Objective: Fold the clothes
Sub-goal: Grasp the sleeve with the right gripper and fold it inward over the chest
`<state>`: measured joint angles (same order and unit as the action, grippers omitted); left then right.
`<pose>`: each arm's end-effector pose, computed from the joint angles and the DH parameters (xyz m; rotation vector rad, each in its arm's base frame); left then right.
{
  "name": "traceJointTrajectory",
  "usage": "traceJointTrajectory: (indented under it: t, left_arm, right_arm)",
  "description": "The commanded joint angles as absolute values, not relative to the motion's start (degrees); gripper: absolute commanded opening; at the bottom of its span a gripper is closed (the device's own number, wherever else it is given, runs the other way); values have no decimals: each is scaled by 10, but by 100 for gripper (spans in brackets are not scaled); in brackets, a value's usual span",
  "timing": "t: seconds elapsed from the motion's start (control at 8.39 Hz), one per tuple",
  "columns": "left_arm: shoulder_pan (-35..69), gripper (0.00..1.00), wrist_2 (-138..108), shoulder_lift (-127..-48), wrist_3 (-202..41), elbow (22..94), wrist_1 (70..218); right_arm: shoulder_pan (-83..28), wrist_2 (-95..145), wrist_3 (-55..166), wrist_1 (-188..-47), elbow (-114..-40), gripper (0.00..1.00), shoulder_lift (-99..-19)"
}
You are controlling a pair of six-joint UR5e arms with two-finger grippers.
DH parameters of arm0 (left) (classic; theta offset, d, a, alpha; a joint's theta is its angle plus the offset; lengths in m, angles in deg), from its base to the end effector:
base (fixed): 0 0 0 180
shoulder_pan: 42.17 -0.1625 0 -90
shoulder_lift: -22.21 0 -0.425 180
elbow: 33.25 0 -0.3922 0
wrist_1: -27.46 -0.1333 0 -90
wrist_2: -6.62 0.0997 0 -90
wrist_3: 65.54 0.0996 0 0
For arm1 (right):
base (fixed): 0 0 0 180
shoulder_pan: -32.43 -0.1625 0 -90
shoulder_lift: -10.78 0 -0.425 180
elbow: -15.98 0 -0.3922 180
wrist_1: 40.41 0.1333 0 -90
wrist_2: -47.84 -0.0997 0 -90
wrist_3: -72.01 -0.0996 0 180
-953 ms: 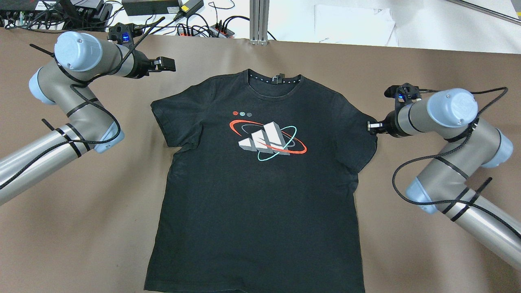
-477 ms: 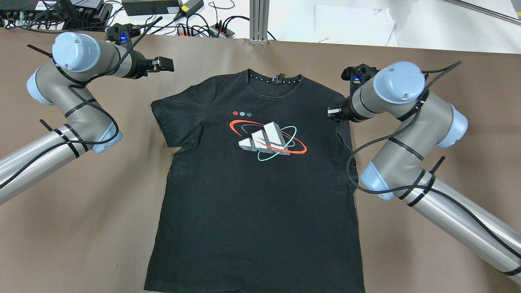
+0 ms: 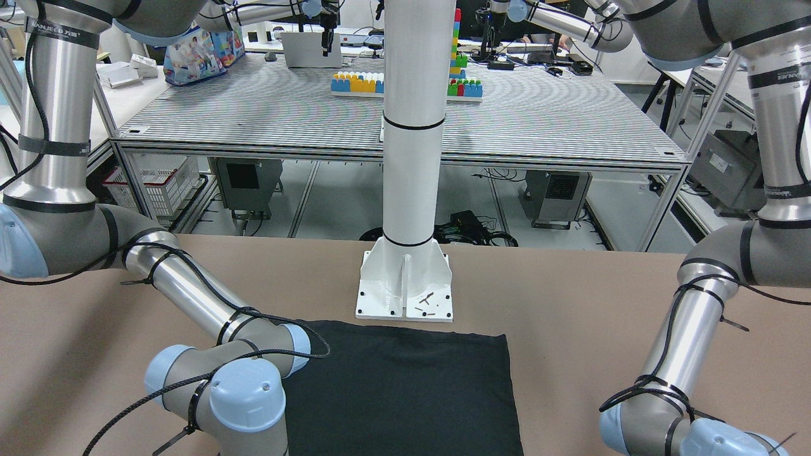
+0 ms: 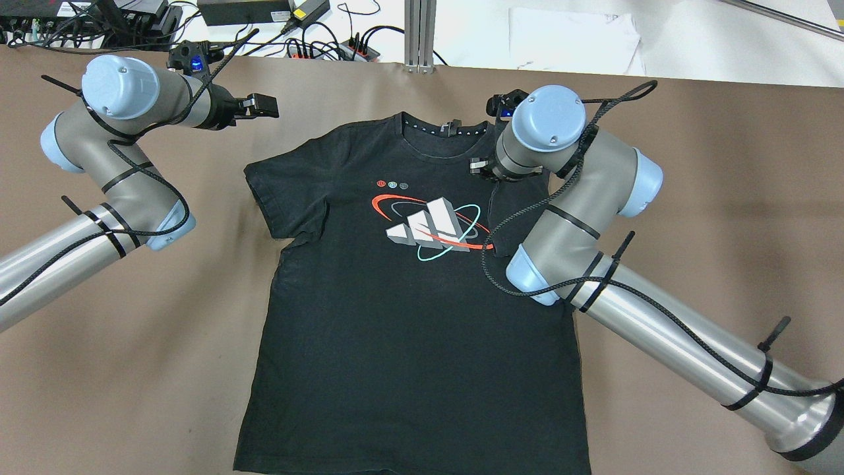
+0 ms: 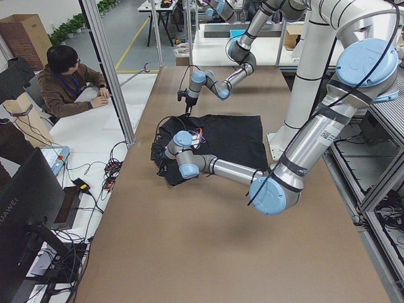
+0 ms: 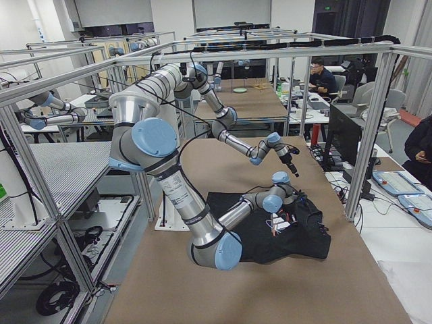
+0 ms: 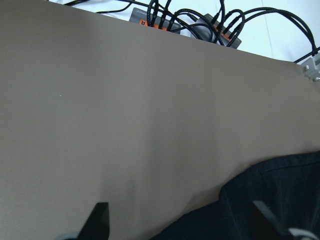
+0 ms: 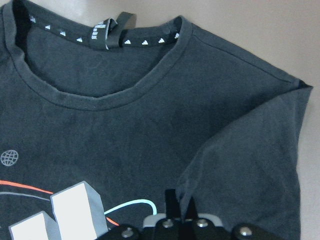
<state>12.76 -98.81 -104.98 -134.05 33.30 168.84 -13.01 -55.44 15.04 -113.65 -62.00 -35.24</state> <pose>0.3532 -0.6890 0.3579 0.5130 1.0411 -0.3642 -0.4591 -0.6236 0.2497 0.3668 -0.7933 0.1041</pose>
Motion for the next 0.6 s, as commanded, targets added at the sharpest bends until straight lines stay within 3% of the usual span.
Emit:
traceJointTrajectory:
  t: [0.0,0.12,0.24,0.48]
  left_arm:
    - [127,100,-988,-1039,-1353,334,1689]
    - [127,100,-988,-1040,-1354,333,1690]
    - [126,100,-987,-1042,-1354,331,1689]
    - [126,100,-988,-1045,-1355,333,1688]
  right_arm:
    - [-122,-531,140,-1134,-588,0,-325]
    - [-120,-530,140,-1130,-590,68,-324]
    - [-118,-527,141,-1127,-593,94,-325]
    - [-119,-529,148,-1127,-599,95,-320]
